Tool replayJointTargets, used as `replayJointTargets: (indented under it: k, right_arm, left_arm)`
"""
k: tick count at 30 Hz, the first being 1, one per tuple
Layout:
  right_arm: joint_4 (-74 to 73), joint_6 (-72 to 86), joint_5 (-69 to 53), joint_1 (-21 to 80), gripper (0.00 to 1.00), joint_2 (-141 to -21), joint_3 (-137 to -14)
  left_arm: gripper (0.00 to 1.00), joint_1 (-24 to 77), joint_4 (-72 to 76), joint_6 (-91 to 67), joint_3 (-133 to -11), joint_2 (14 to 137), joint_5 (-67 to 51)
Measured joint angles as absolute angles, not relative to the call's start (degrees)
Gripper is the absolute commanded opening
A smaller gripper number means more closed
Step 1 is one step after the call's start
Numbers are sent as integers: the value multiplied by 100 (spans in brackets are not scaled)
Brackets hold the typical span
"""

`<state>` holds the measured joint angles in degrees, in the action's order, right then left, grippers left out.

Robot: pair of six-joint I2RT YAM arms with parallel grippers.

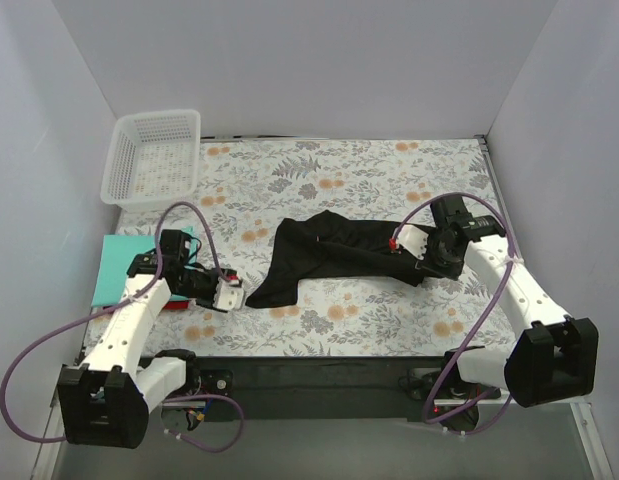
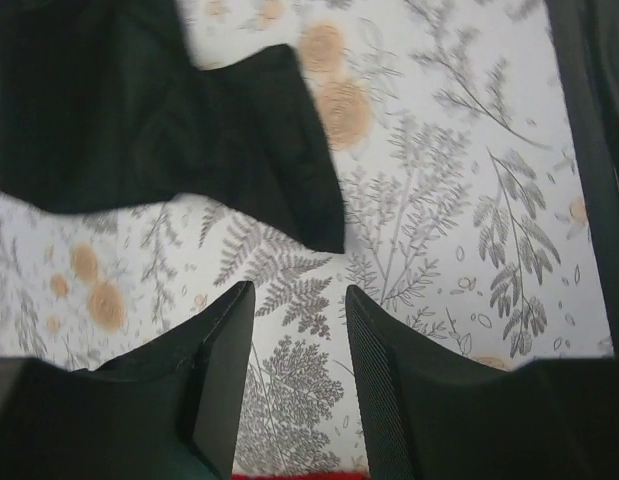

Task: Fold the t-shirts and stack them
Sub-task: Flatten the tshirt out

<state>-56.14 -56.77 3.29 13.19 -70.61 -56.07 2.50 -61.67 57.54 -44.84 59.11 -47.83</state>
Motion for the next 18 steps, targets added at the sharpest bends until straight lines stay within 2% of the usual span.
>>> replayJointTargets:
  k: [5,9,18]
  right_arm:
    - [-5603,-5636,349,1319,1,-7157,-5607]
    - [-5603,-5566,346,1319,1,-7253,-5607]
    - [-5603,-5533,327,1319,1,-7439,-5607]
  left_arm:
    - [40,794,-6298,8361,-3830,5972,-4125]
    - [39,1138,-5946,8364,-3402,5981,-3645]
    - [40,1767,-4978,8366,-3358,6670,-3203]
